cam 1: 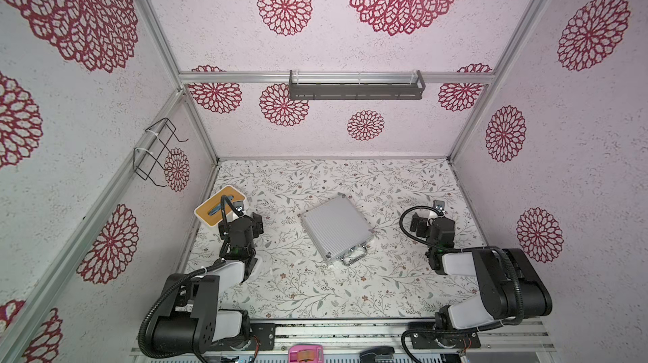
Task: Close the poker set cases
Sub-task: Reset both arms
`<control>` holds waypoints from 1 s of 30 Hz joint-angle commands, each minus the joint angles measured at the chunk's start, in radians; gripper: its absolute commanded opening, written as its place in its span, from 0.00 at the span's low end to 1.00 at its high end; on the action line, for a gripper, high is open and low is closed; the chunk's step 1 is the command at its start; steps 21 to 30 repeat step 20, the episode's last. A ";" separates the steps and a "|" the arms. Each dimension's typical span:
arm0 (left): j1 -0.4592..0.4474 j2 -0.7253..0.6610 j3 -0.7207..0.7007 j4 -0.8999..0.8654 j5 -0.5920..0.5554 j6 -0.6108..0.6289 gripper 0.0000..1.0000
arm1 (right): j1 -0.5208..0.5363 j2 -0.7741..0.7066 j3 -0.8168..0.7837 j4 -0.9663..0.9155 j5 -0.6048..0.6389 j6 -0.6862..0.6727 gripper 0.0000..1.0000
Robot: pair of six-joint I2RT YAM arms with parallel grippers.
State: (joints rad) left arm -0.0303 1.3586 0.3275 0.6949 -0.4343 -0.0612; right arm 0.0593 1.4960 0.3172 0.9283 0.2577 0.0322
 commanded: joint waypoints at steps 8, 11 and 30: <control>0.075 0.181 -0.009 0.362 0.079 -0.037 1.00 | -0.004 0.038 -0.070 0.282 -0.006 -0.035 0.99; 0.085 0.175 0.006 0.323 0.091 -0.055 1.00 | -0.003 0.041 -0.071 0.291 -0.005 -0.035 0.99; 0.094 0.176 0.027 0.277 0.091 -0.066 0.99 | -0.006 0.038 -0.067 0.275 -0.013 -0.035 0.99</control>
